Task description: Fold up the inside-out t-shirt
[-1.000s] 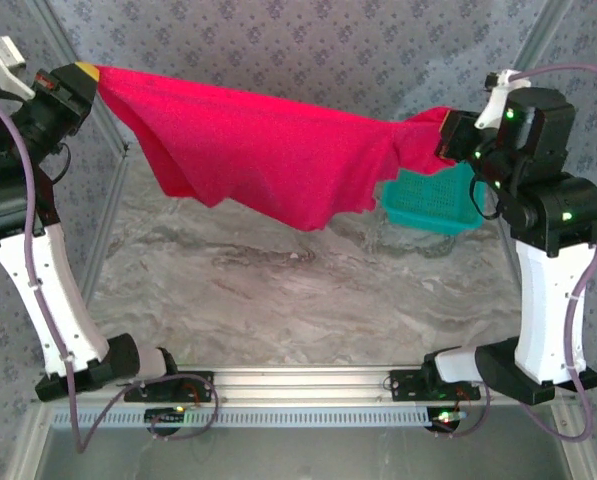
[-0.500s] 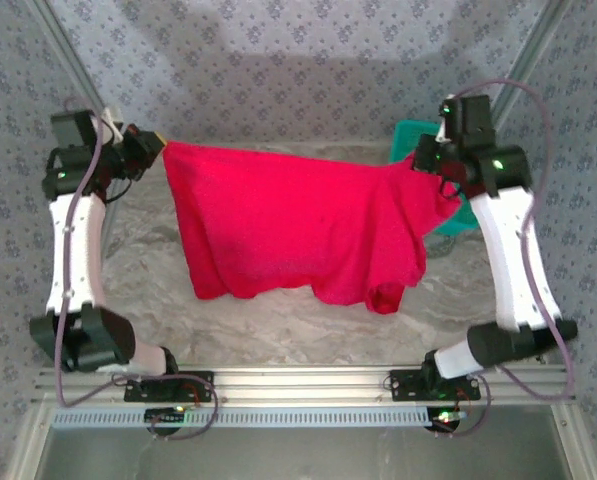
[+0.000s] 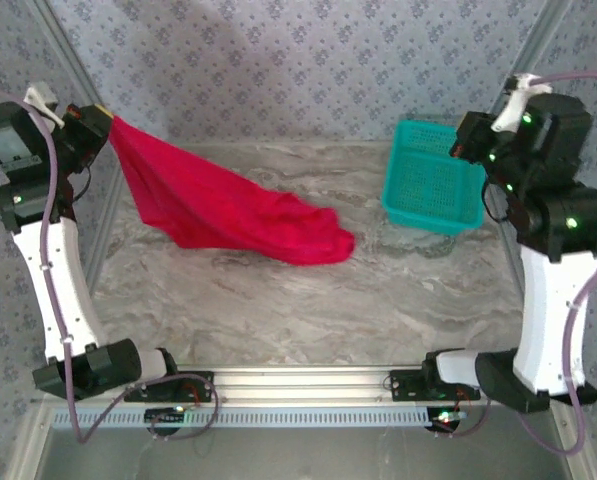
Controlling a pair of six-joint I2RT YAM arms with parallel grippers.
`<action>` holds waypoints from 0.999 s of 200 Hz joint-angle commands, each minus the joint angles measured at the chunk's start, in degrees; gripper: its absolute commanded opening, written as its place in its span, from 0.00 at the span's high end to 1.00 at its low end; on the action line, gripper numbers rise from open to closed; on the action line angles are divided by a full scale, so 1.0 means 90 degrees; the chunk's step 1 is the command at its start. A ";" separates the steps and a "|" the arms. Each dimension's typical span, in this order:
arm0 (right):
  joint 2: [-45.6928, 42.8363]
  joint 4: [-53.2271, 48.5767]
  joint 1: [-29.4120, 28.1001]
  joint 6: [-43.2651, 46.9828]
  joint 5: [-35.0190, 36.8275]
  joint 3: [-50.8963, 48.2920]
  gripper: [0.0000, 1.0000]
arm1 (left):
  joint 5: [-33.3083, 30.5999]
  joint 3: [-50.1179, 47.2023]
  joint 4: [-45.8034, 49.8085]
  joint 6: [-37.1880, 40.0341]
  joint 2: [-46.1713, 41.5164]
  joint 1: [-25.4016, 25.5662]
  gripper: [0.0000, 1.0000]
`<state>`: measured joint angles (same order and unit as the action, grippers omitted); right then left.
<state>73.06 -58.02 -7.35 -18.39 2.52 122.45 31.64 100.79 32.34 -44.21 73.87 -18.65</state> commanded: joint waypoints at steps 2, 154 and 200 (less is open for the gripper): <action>-0.0129 0.0176 0.0007 -0.0126 -0.0308 0.0122 1.00 | 0.0055 0.0596 -0.0354 -0.0277 -0.0195 -0.0076 1.00; 0.2907 0.3365 -0.3412 -0.1161 -0.0657 -0.3896 0.45 | 0.0308 -0.3322 -0.0780 0.0068 -0.1518 0.0315 1.00; 0.6268 0.2650 -0.4443 -0.0888 -0.0336 -0.0606 0.36 | 0.0117 -0.4312 -0.0764 0.0179 -0.1948 0.0283 1.00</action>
<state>118.89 -31.00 -43.46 -28.25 -2.50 103.22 33.91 65.34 26.17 -44.53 58.28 -15.99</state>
